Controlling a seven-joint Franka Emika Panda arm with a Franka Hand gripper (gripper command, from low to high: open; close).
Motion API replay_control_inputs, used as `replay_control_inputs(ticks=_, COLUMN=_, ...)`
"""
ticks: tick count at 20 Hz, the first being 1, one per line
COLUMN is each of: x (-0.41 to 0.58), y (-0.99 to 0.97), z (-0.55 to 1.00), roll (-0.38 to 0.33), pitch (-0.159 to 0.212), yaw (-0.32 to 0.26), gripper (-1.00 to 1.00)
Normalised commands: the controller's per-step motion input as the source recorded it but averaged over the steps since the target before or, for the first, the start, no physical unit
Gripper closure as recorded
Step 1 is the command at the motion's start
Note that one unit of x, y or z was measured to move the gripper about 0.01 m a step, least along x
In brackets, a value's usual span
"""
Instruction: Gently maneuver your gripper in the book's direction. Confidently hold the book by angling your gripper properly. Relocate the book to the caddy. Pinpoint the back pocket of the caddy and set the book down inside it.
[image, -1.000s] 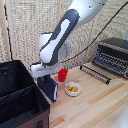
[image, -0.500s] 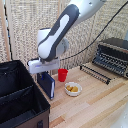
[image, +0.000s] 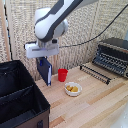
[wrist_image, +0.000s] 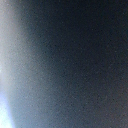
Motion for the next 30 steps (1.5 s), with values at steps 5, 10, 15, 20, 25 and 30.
replay_control_inputs(ticks=5, x=-0.063, y=0.08, z=0.93, roll=0.0, pitch=-0.058, yaw=-0.294, gripper=1.0)
replay_control_inputs(ticks=10, x=-0.064, y=0.19, z=0.82, roll=0.01, pitch=-0.069, yaw=-0.269, gripper=1.0)
replay_control_inputs(ticks=15, x=-0.077, y=0.16, z=0.7, roll=0.034, pitch=-0.045, yaw=-0.269, gripper=1.0)
replay_control_inputs(ticks=20, x=-0.116, y=0.28, z=0.43, roll=0.086, pitch=0.013, yaw=-0.177, gripper=1.0)
replay_control_inputs(ticks=25, x=-0.104, y=0.37, z=0.33, roll=0.106, pitch=0.065, yaw=-0.114, gripper=1.0)
replay_control_inputs(ticks=30, x=-0.066, y=0.47, z=0.27, roll=0.076, pitch=0.122, yaw=-0.066, gripper=1.0)
